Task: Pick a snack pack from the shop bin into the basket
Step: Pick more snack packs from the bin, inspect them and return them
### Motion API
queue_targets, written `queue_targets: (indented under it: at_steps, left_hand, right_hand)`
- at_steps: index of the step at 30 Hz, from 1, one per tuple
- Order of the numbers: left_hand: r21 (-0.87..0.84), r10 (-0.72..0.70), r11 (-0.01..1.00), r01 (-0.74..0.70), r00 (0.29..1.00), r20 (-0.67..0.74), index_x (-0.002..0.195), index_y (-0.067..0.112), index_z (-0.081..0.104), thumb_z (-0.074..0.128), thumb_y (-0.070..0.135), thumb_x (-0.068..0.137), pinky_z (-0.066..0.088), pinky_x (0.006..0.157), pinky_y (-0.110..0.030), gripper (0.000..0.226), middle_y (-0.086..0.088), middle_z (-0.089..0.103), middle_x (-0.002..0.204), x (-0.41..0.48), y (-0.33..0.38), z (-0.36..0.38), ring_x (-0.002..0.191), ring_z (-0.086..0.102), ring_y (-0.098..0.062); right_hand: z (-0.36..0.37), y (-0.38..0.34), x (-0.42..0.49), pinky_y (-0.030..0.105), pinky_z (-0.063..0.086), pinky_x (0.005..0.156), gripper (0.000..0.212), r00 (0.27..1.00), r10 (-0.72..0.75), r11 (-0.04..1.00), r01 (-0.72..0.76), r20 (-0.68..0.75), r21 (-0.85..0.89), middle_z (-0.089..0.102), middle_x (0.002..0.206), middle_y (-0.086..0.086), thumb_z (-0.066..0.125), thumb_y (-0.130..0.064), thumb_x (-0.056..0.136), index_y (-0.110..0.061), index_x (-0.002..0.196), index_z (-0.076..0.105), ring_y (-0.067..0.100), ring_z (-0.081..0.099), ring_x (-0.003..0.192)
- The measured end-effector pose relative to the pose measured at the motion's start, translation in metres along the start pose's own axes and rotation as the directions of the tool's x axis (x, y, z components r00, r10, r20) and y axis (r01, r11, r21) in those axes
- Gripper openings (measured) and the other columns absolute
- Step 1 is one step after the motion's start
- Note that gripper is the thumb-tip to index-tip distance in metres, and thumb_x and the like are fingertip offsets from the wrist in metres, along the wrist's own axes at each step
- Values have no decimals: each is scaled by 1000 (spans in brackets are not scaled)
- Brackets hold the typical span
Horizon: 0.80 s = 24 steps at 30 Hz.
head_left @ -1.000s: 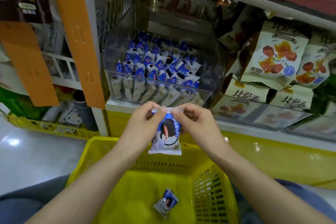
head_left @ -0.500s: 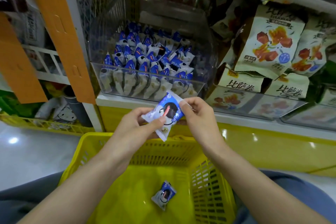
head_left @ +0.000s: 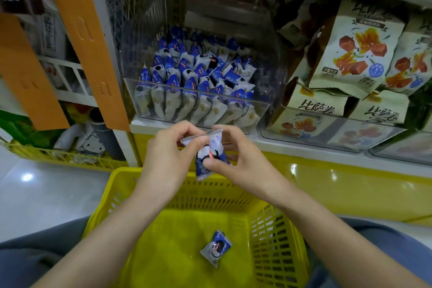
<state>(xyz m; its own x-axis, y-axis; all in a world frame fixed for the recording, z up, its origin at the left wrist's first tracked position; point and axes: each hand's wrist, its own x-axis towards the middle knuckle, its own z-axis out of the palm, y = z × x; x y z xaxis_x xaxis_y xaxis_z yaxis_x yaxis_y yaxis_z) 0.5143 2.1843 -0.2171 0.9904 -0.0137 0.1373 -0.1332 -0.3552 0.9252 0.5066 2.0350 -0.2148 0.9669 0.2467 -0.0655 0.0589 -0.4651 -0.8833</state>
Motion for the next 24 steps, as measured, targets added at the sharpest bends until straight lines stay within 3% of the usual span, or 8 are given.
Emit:
queue_targets:
  at_steps: [2, 4, 7, 11, 14, 17, 21, 24]
  left_hand:
    - [-19, -13, 1000, 14, 999, 37, 73, 27, 63, 63, 18, 85, 46, 64, -22, 15, 12, 67, 67, -1, 1, 3, 66, 60, 0]
    - [-94, -60, 994, 63, 998, 35, 78, 26, 63, 59, 17, 88, 47, 60, -17, 14, 12, 66, 65, -2, 2, 7, 61, 58, 3]
    - [-163, -110, 980, 111, 994, 17, 76, 15, 61, 56, 16, 91, 50, 67, -37, 16, -7, 66, 68, -3, 3, 13, 63, 58, -9]
    - [-145, -83, 985, 89, 996, 45, 79, 7, 60, 56, 21, 90, 48, 75, -57, 18, -31, 61, 82, -3, 5, 14, 74, 58, -42]
    - [-158, -125, 978, 137, 989, 85, 69, 8, 56, 56, 18, 89, 47, 69, -47, 23, -24, 56, 68, -3, 7, 13, 65, 51, -25]
    - [-233, -222, 942, 243, 968, 116, 61, 12, 52, 54, 9, 88, 39, 63, -30, 27, -7, 52, 61, -1, 7, 14, 62, 47, -16]
    - [-345, -244, 895, 284, 957, 157, 71, 0, 52, 56, 11, 88, 36, 48, -18, 21, -8, 47, 62, -1, 7, 15, 54, 43, -10]
    - [-214, -90, 970, 116, 988, 127, 70, 5, 54, 59, 16, 87, 39, 52, -18, 21, 5, 55, 60, -2, 5, 17, 54, 47, -5]
  right_hand:
    - [-1, -1, 2, 32, 52, 83, 21, 997, -30, 999, 33, -78, 40, 66, 94, -6, 65, -23, 85, -18, 104, 58, 7, 63, 89]
    - [-1, 0, 3, 36, 55, 81, 10, 992, -2, 993, 17, -128, 115, 68, 94, -1, 63, -20, 86, -18, 96, 60, 14, 66, 87]
    - [1, 2, 4, 37, 57, 78, 11, 991, 63, 961, -28, -118, 276, 68, 93, -1, 63, -16, 86, -23, 90, 55, 17, 68, 80]
    - [0, 1, 1, 42, 57, 72, 12, 989, 32, 975, 0, -143, 222, 64, 78, -4, 56, -23, 91, -26, 79, 58, 11, 63, 74]
    - [-4, -1, 0, 21, 48, 64, 18, 985, -48, 988, 71, -164, 138, 62, 68, -14, 59, -19, 89, -26, 74, 62, -2, 57, 66]
    - [-7, -4, 0, 22, 48, 69, 17, 987, -51, 994, 65, -151, 91, 63, 70, -11, 61, -14, 87, -23, 73, 64, 4, 57, 70]
    - [-11, -11, -1, 14, 47, 53, 17, 984, 168, 913, -131, -63, 386, 63, 63, -9, 59, -10, 87, -16, 72, 64, 0, 57, 58]
    - [-15, -12, 0, 10, 46, 52, 16, 968, 241, 882, -187, -72, 432, 63, 65, -8, 58, -11, 88, -16, 75, 65, -4, 57, 57]
